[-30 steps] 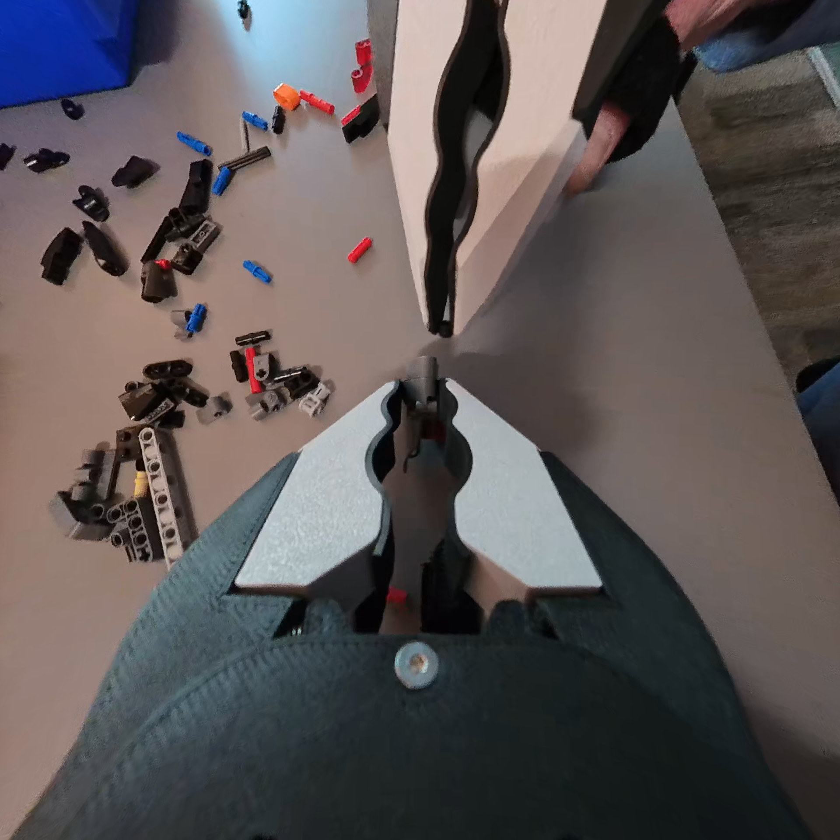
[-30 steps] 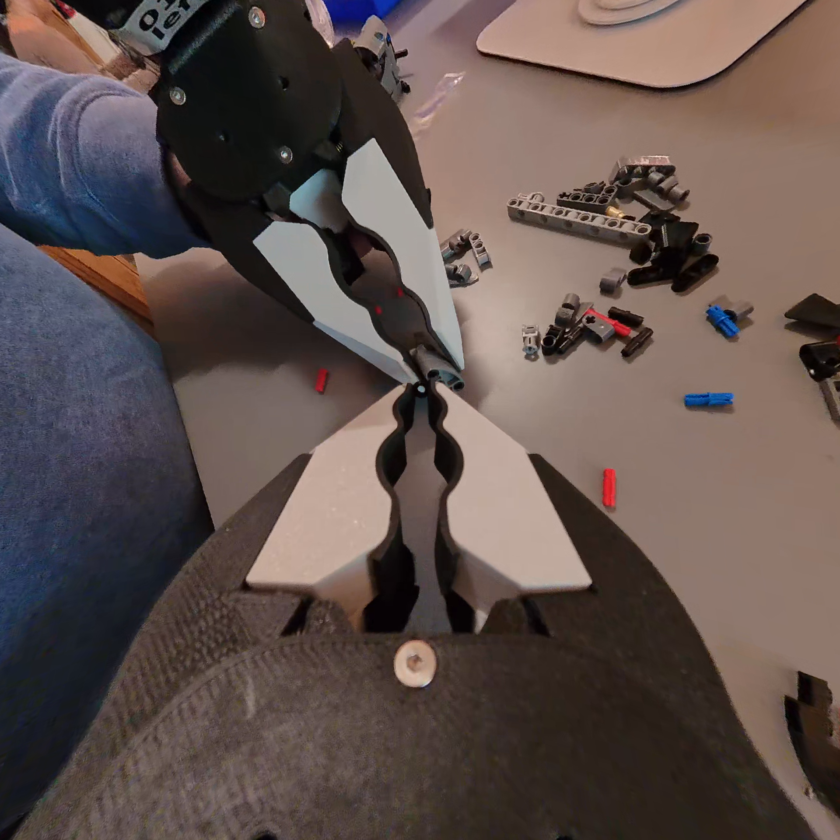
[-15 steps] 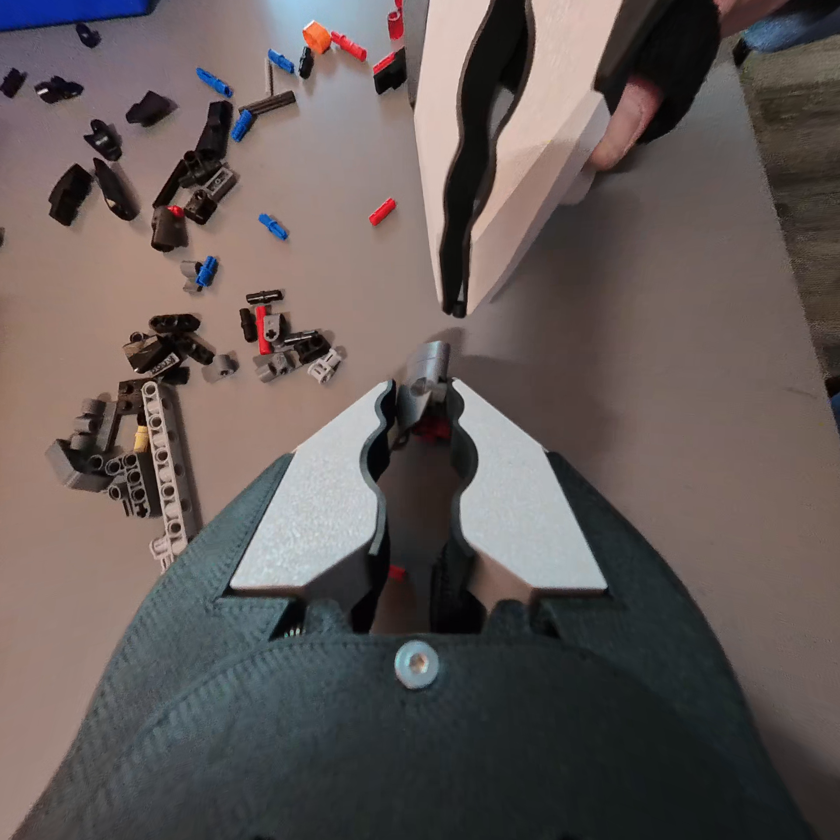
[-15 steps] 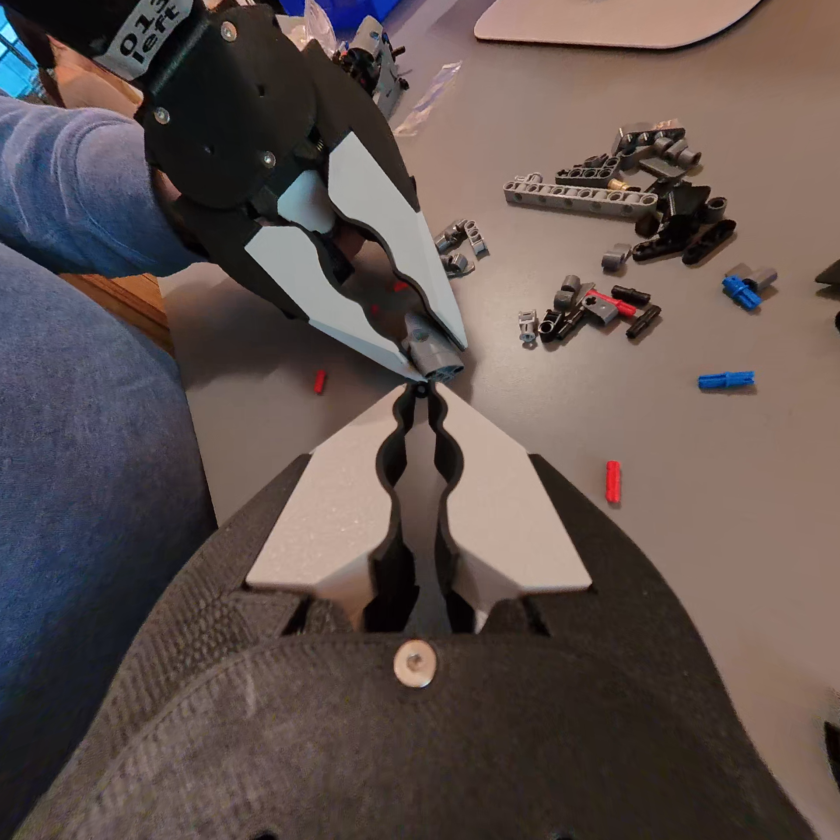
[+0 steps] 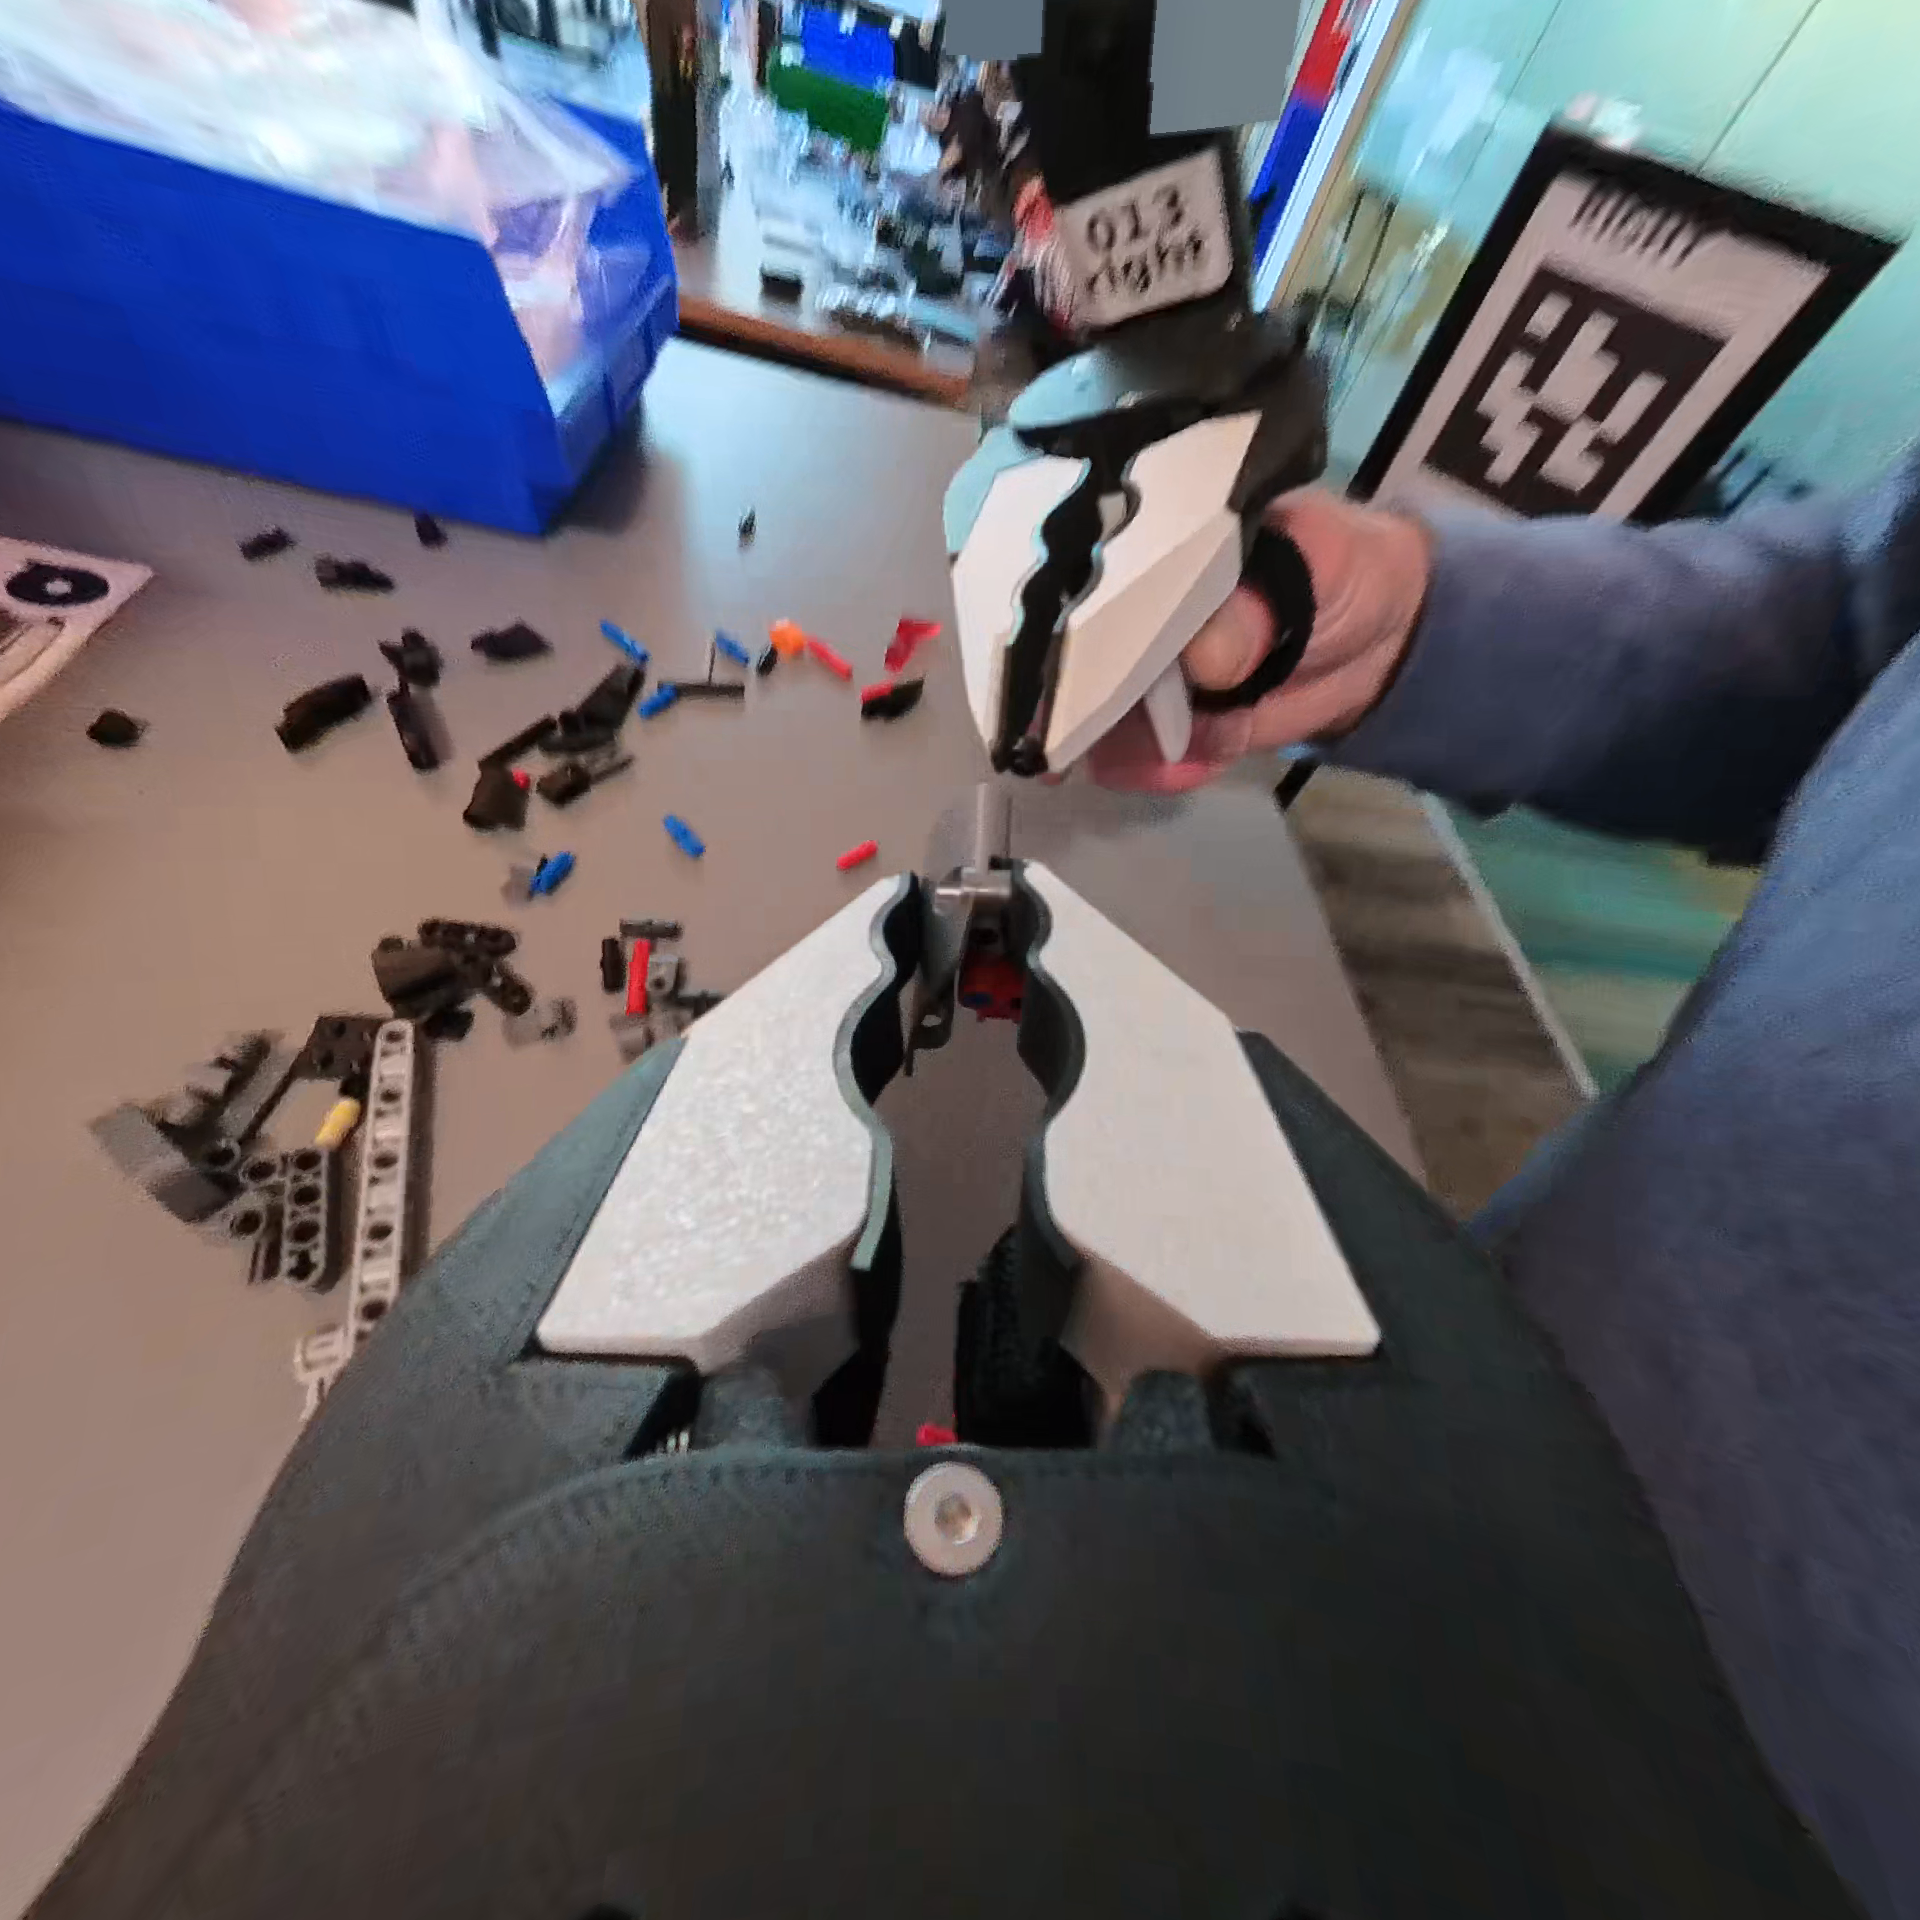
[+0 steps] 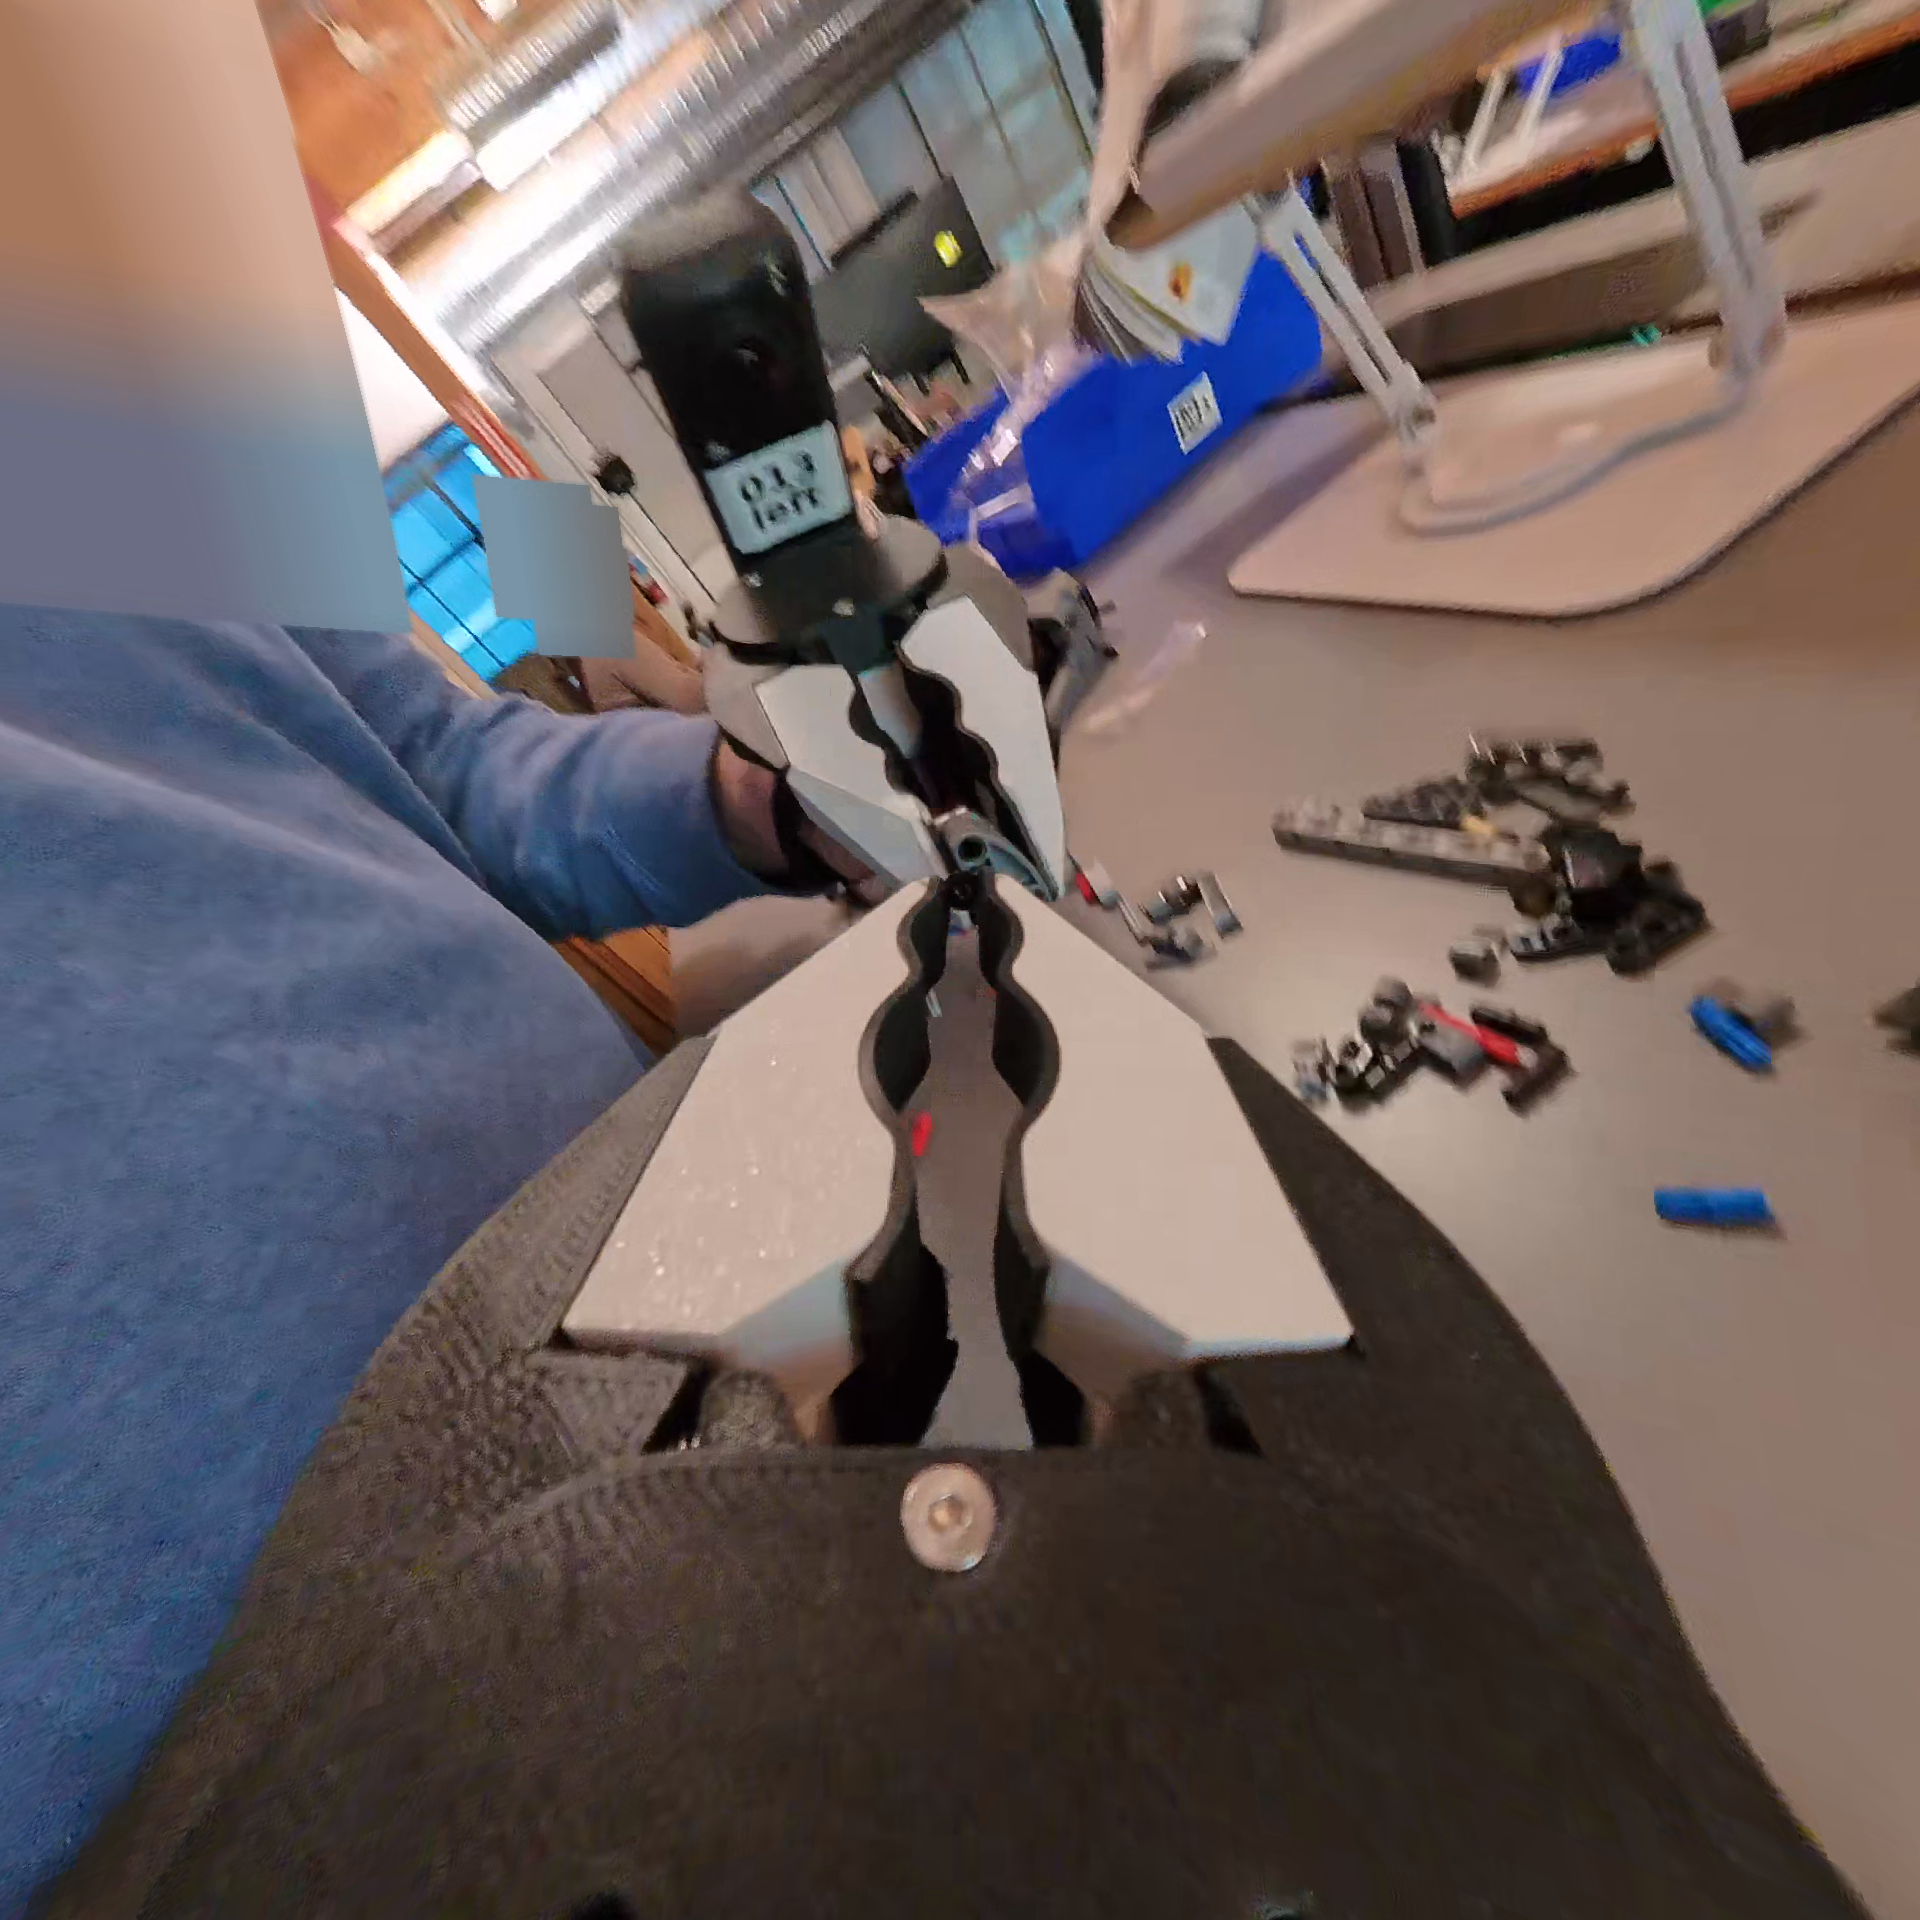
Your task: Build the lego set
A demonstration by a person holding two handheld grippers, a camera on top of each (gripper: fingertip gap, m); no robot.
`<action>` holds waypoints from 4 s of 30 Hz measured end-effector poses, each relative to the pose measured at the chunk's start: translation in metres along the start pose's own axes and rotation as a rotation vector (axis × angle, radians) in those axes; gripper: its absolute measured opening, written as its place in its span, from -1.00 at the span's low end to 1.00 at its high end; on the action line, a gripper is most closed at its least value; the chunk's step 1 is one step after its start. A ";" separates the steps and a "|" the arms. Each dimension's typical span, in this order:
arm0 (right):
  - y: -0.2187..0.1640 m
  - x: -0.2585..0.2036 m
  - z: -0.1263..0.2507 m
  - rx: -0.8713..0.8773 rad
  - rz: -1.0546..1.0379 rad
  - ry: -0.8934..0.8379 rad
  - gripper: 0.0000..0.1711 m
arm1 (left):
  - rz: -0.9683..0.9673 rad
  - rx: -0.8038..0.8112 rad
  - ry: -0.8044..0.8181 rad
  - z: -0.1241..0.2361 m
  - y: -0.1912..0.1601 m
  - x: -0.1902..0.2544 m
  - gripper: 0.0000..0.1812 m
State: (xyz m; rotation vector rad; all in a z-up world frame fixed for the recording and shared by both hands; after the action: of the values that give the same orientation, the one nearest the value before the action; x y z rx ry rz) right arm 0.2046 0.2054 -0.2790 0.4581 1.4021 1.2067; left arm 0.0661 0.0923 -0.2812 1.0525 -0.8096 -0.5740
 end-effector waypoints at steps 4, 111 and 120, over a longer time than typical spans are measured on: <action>0.015 -0.009 -0.004 0.065 0.006 0.061 -0.97 | 0.015 0.106 -0.051 0.008 0.016 0.004 -0.84; 0.059 -0.030 -0.021 -0.050 0.173 0.026 -1.00 | -0.155 0.022 0.021 0.033 0.025 0.016 -0.84; 0.031 -0.030 -0.019 -0.120 0.254 -0.190 -0.62 | -0.070 0.009 0.005 0.035 0.021 0.011 -0.84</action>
State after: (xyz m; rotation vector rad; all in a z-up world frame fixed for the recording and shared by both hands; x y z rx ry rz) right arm 0.1842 0.1845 -0.2420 0.6632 1.1263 1.4038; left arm 0.0449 0.0743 -0.2493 1.0934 -0.7746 -0.6271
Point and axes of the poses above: each gripper's, where its closed fingertips meet, z back along the fingers, y out of its top, x = y × z across the jaws, the point moved 9 cm from there along z, back along the fingers, and after that the axes turned 13 degrees about -y, right-handed, at the moved point
